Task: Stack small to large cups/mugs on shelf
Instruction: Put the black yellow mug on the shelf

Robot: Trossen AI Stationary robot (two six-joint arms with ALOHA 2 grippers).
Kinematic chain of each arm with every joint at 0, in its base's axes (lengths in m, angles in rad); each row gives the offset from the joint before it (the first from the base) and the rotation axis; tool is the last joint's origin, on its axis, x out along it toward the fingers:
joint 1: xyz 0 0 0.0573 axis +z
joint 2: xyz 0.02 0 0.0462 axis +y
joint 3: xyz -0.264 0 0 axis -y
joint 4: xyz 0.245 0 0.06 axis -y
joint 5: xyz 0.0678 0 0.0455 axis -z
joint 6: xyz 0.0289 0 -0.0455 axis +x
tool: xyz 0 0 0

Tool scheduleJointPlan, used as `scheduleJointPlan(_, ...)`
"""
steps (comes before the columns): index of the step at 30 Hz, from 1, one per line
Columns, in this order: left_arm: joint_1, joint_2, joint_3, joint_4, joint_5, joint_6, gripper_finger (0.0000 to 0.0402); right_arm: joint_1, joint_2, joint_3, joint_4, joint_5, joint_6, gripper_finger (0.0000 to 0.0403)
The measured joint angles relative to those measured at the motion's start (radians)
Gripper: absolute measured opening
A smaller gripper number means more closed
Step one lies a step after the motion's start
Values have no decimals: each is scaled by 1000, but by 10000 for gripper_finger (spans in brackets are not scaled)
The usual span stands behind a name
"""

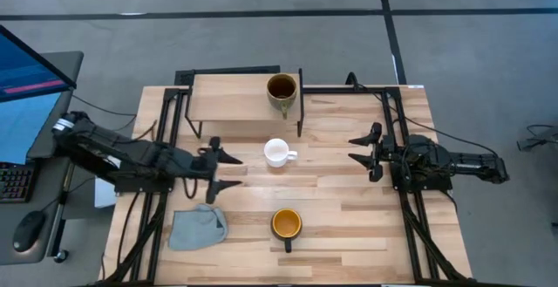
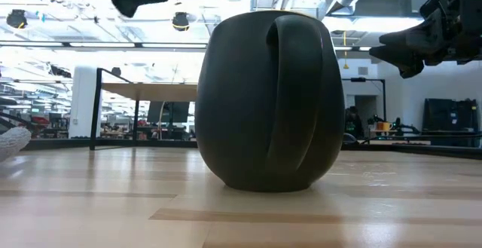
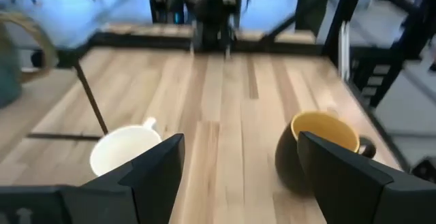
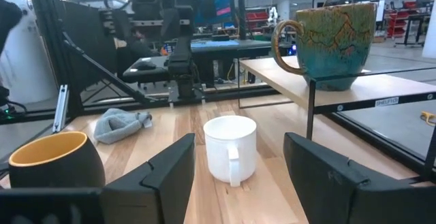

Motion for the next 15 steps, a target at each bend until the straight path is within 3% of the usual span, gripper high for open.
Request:
scheduleJointPlan(9, 0, 297, 294, -194, -2, -10, 277, 0, 0, 0, 0, 0, 0, 244)
scheduleJointPlan(15, 0, 447, 427, -254, 25, -14, 277, 0, 0, 0, 0, 0, 0, 244)
